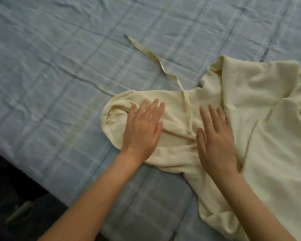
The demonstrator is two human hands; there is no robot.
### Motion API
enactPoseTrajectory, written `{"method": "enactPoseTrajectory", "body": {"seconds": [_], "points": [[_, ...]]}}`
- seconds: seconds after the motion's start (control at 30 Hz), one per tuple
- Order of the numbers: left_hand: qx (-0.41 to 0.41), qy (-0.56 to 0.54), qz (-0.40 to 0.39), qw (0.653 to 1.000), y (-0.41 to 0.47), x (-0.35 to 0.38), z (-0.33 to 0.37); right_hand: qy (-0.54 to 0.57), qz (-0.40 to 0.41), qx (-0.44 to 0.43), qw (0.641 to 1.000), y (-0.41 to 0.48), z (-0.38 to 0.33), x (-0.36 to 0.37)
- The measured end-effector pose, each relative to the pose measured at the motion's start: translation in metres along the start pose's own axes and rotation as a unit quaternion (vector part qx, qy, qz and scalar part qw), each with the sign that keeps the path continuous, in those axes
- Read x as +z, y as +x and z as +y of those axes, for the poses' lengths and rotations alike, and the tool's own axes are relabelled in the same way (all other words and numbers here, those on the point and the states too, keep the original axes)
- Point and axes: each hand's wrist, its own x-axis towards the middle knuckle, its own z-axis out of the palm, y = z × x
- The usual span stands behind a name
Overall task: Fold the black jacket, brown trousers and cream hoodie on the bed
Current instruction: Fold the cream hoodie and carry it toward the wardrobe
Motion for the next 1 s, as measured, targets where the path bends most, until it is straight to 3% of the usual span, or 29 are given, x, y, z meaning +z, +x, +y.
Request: {"method": "enactPoseTrajectory", "body": {"seconds": [0.07, 0.13, 0.3, 0.43, 0.53, 0.6, 0.73, 0.83, 0.9, 1.0], "points": [[-0.046, 0.021, -0.005, 0.999, -0.01, -0.012, -0.057, -0.02, -0.023, -0.039, 0.999, 0.001, -0.033, 0.026], [-0.026, 0.048, -0.049, 0.997, -0.017, -0.008, -0.09, -0.04, -0.047, -0.051, 0.997, 0.005, -0.053, 0.051], [-0.003, 0.064, -0.067, 0.996, -0.022, 0.016, -0.106, -0.124, -0.078, -0.016, 0.989, 0.01, -0.061, 0.092], [-0.012, -0.095, 0.026, 0.995, -0.022, 0.001, -0.118, -0.134, -0.08, -0.019, 0.988, 0.008, -0.063, 0.09], [-0.144, -0.188, 0.097, 0.967, -0.028, -0.009, -0.127, -0.118, -0.097, -0.008, 0.988, 0.011, -0.074, 0.081], [-0.174, -0.227, 0.06, 0.956, -0.029, -0.01, -0.126, -0.076, -0.062, 0.005, 0.995, 0.024, -0.083, 0.074], [-0.139, -0.263, 0.049, 0.953, -0.021, -0.007, -0.128, -0.073, 0.069, -0.031, 0.994, 0.097, -0.101, 0.062], [-0.148, -0.283, 0.066, 0.945, -0.015, -0.005, -0.13, -0.125, -0.026, -0.01, 0.992, 0.163, -0.101, 0.068], [-0.139, -0.287, 0.066, 0.945, -0.016, -0.004, -0.13, -0.101, -0.1, 0.025, 0.99, 0.181, -0.09, 0.077], [-0.124, -0.305, 0.067, 0.942, -0.018, -0.003, -0.133, 0.011, -0.075, -0.004, 0.997, 0.173, -0.075, 0.073]]}}
